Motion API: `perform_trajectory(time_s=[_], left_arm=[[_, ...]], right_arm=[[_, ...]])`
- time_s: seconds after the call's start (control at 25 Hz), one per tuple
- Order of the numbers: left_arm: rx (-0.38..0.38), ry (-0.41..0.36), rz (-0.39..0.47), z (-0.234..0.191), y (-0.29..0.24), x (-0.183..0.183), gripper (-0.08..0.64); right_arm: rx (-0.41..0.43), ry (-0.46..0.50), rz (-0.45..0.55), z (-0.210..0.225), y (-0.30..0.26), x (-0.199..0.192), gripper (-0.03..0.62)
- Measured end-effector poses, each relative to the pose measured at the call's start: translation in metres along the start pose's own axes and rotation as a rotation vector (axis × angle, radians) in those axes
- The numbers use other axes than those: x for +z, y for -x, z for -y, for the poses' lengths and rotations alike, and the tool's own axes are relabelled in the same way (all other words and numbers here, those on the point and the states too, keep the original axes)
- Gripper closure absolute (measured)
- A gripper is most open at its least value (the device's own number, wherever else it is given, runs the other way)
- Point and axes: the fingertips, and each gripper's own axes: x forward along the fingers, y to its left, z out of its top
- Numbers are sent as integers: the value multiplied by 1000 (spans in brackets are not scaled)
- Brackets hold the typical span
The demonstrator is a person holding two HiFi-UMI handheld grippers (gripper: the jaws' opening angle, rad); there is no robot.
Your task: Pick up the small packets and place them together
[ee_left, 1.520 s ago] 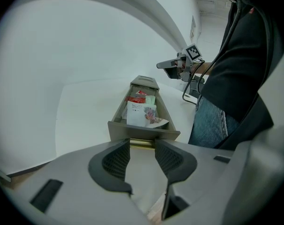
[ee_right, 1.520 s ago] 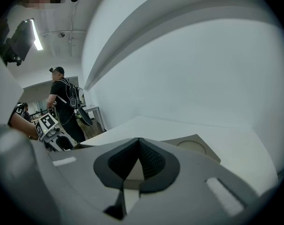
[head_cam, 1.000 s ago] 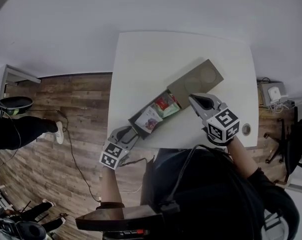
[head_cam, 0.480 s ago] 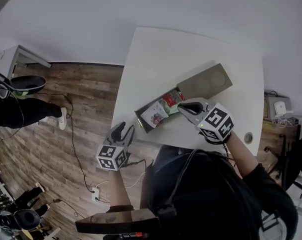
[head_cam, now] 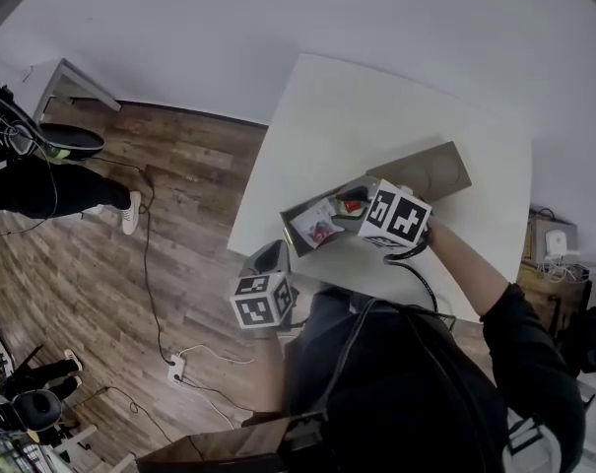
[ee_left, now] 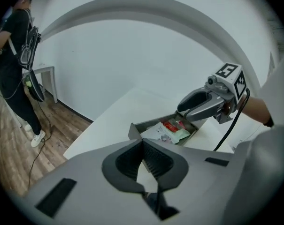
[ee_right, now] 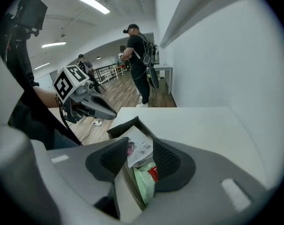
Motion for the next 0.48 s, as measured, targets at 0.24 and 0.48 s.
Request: perform_trajectory(time_s=[0.24,0.48], left_arm=[[-35,30,-64,12,-3,-5,560],[-51,29,-121,14,-14,-7,560]], right_arm=[[128,193,-198,-14,-35,-5,419],[158,324,-321,-21,-61,-13,420]])
